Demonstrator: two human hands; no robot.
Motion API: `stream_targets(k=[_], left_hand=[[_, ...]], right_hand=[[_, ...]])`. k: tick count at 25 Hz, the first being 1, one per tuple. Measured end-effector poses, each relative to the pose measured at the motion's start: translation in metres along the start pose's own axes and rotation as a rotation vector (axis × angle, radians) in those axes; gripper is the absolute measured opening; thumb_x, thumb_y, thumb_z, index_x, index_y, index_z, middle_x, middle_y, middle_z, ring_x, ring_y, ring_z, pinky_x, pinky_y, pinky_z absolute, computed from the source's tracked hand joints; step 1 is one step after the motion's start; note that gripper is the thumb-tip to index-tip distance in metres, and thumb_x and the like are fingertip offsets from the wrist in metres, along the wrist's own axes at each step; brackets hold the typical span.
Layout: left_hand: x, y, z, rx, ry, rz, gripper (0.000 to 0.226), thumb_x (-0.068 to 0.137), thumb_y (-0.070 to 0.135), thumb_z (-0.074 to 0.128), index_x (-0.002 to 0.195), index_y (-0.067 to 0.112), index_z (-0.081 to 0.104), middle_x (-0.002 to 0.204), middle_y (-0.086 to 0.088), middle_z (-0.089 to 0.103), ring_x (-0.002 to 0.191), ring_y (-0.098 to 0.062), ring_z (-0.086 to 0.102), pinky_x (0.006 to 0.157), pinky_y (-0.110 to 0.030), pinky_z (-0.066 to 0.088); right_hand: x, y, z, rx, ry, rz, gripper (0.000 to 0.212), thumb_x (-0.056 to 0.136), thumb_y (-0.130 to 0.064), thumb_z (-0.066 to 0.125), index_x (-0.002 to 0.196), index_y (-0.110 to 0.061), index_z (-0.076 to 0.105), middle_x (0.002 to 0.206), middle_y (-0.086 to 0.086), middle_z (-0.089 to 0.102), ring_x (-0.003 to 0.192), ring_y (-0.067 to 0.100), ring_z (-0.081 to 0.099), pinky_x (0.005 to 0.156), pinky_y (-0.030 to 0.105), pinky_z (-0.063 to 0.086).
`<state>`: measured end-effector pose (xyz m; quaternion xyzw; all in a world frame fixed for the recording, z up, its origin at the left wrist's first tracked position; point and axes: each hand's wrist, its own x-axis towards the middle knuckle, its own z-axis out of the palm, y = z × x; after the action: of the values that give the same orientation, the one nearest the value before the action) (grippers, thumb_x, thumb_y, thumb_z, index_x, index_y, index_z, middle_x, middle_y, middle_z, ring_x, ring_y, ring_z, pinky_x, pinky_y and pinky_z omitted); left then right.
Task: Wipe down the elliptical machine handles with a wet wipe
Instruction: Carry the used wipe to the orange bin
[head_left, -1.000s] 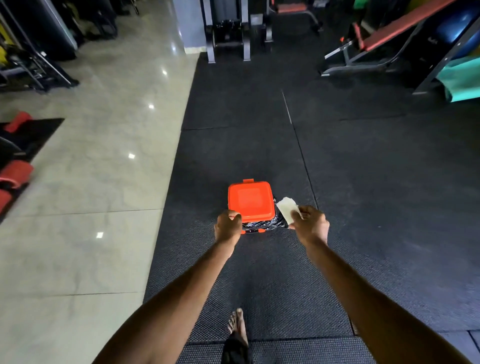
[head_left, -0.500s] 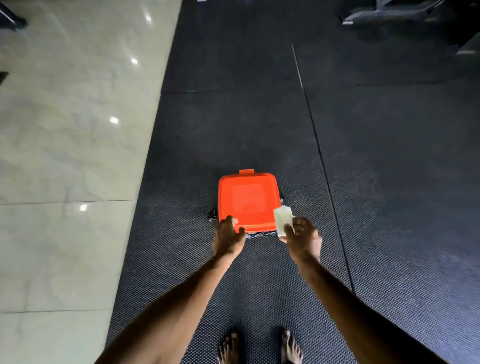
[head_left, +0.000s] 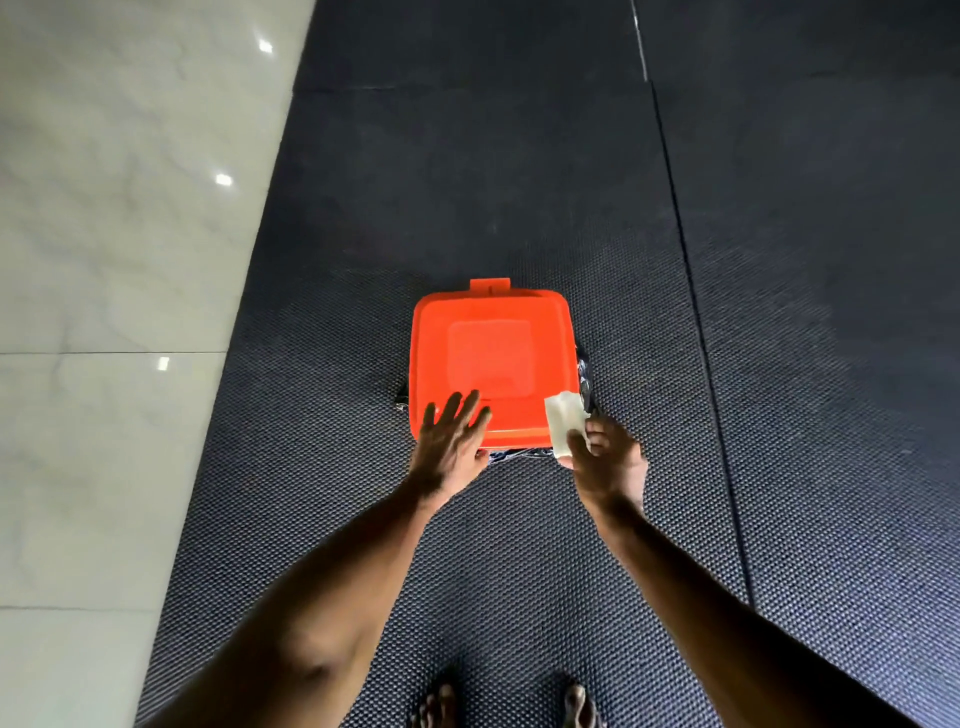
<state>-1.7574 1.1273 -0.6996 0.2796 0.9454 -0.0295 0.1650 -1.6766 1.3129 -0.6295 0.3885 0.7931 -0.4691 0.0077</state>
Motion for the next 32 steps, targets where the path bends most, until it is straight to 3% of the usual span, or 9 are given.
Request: stream_targets(k=[3,6,10,17,20,23,25,30,32], left_hand=[[0.015,0.001,0.009,0.08,-0.009,0.045,0.088,0.059,0.049,0.088,0.135,0.018,0.059,0.147,-0.012,0.052,0.128,-0.033,0.056,0.101,-0.058,0.047],[0.024,0.005,0.024,0.112,-0.045,0.076,0.101,0.04,0.047,0.096,0.13,0.015,0.063,0.137,-0.014,0.06,0.118,-0.035,0.063,0.092,-0.058,0.052],[0.031,0.007,0.034,0.1,0.013,0.077,0.108,0.041,0.04,0.094,0.134,0.016,0.045,0.139,-0.013,0.056,0.119,-0.036,0.06,0.093,-0.06,0.051],[0.022,-0.008,-0.01,0.108,0.252,0.159,0.083,0.055,0.043,0.088,0.127,0.012,0.06,0.13,-0.013,0.064,0.111,-0.032,0.066,0.087,-0.052,0.056],[0.027,-0.03,-0.052,0.083,0.406,0.21,0.077,0.064,0.057,0.08,0.124,0.01,0.065,0.125,-0.012,0.065,0.107,-0.029,0.065,0.088,-0.045,0.055],[0.036,-0.047,-0.107,-0.038,0.54,0.169,0.058,0.072,0.053,0.069,0.113,0.011,0.069,0.109,-0.009,0.072,0.093,-0.028,0.07,0.079,-0.039,0.058],[0.044,-0.051,-0.139,-0.114,0.596,0.071,0.049,0.076,0.049,0.072,0.109,0.013,0.07,0.1,-0.006,0.075,0.087,-0.025,0.07,0.072,-0.036,0.058],[0.068,-0.054,-0.174,-0.204,0.597,0.003,0.044,0.085,0.049,0.068,0.114,0.016,0.07,0.106,-0.004,0.074,0.09,-0.025,0.071,0.081,-0.038,0.058],[0.075,-0.054,-0.179,-0.217,0.603,-0.007,0.044,0.086,0.049,0.067,0.115,0.015,0.07,0.109,-0.005,0.074,0.093,-0.024,0.071,0.083,-0.039,0.058]], right_hand=[[0.007,0.014,0.003,0.001,0.012,-0.018,0.027,0.093,-0.01,0.067,0.117,0.002,0.065,0.117,0.018,0.071,0.087,0.02,0.066,0.057,0.011,0.054],[0.01,0.022,0.004,0.007,-0.008,-0.02,0.027,0.094,-0.003,0.064,0.117,0.009,0.062,0.115,0.019,0.068,0.09,0.019,0.06,0.047,0.002,0.044],[0.011,0.033,0.005,0.023,0.016,-0.032,0.023,0.093,-0.002,0.064,0.113,0.008,0.064,0.113,0.02,0.069,0.087,0.019,0.062,0.048,0.001,0.045],[-0.008,0.029,-0.005,0.04,0.129,-0.078,0.02,0.091,-0.01,0.068,0.108,0.0,0.069,0.103,0.017,0.076,0.082,0.015,0.065,0.061,0.016,0.049],[-0.021,0.025,-0.001,0.067,0.166,-0.105,0.017,0.091,-0.014,0.066,0.1,0.001,0.069,0.095,0.015,0.076,0.078,0.016,0.063,0.056,0.002,0.039],[-0.013,0.018,0.015,0.085,0.127,-0.073,0.016,0.091,-0.009,0.068,0.102,0.001,0.069,0.101,0.015,0.075,0.084,0.018,0.067,0.056,-0.004,0.037],[0.005,0.012,0.031,0.042,0.102,-0.064,0.018,0.09,-0.014,0.07,0.104,-0.003,0.071,0.105,0.013,0.076,0.091,0.021,0.071,0.069,0.009,0.043],[0.059,-0.009,0.075,0.179,-0.027,0.01,0.016,0.091,-0.006,0.067,0.106,-0.003,0.067,0.101,0.007,0.07,0.098,0.024,0.064,0.083,0.024,0.049],[0.074,-0.024,0.092,0.292,-0.092,0.044,0.015,0.092,0.003,0.062,0.103,-0.008,0.06,0.099,0.0,0.057,0.101,0.023,0.052,0.077,0.017,0.048]])
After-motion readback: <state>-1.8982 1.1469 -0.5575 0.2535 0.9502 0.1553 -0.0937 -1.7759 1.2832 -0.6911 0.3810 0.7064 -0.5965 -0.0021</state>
